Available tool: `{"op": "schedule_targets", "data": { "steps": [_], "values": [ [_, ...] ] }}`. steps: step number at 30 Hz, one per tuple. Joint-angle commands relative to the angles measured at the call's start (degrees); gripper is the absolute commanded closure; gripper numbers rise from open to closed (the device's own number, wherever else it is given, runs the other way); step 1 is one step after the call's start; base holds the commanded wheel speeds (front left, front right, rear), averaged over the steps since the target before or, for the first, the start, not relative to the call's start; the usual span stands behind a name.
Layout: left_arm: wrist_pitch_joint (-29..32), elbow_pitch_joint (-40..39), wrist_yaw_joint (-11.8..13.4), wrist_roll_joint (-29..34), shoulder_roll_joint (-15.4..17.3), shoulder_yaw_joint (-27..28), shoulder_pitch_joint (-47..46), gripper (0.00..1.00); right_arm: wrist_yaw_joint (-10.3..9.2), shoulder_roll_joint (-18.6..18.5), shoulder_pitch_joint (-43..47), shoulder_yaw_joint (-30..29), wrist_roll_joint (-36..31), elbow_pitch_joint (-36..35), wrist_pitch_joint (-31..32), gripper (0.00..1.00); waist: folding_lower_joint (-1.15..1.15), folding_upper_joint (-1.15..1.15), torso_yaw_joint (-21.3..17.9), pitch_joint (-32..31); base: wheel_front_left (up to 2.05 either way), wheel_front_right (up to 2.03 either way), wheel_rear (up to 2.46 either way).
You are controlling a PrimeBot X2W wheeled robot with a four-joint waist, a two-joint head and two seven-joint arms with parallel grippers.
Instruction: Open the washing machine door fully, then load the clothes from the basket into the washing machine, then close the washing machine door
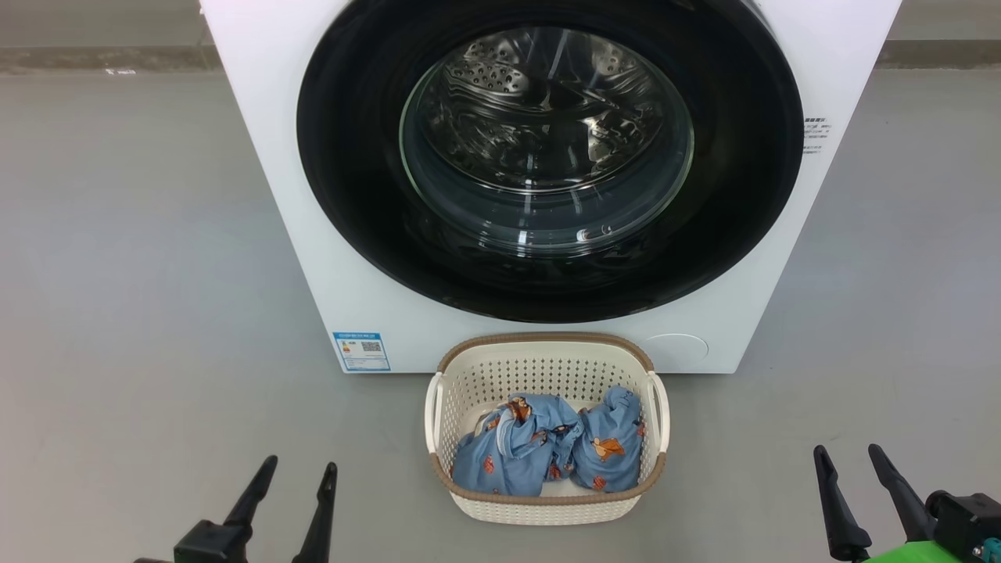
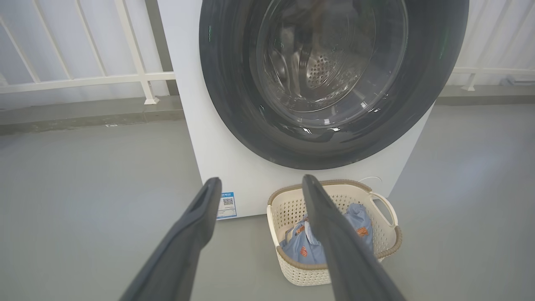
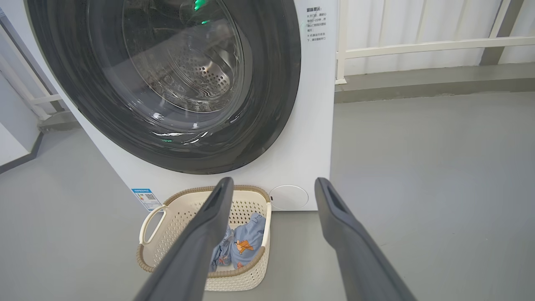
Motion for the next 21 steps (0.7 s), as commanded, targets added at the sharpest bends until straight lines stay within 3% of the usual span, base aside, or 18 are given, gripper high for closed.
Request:
{"op": "schedule_targets", "data": {
  "steps": [1, 10, 21],
  "values": [
    [-0.4, -1.2, 0.7, 0.3, 0.6, 1.9, -2.2, 0.00, 0.52, -0.6, -0.5, 1.3, -0.7, -1.3, -0.7, 0.00, 0.00, 0.00, 0.0, 0.0, 0.06, 0.06, -0.12],
    [-0.4, -1.8, 0.8, 1.3, 0.6, 2.3, -2.1, 0.00, 0.52, -0.6, -0.6, 1.4, -0.8, -1.3, -0.7, 0.00, 0.00, 0.00, 0.0, 0.0, 0.53, 0.53, -1.06],
    [-0.4, -1.9, 0.6, 1.3, 0.6, 2.5, -2.0, 0.00, 0.52, -0.7, -0.6, 1.6, -0.7, -1.3, -0.7, 0.00, 0.00, 0.00, 0.1, -0.1, 1.16, 1.16, -2.32]
  ]
}}
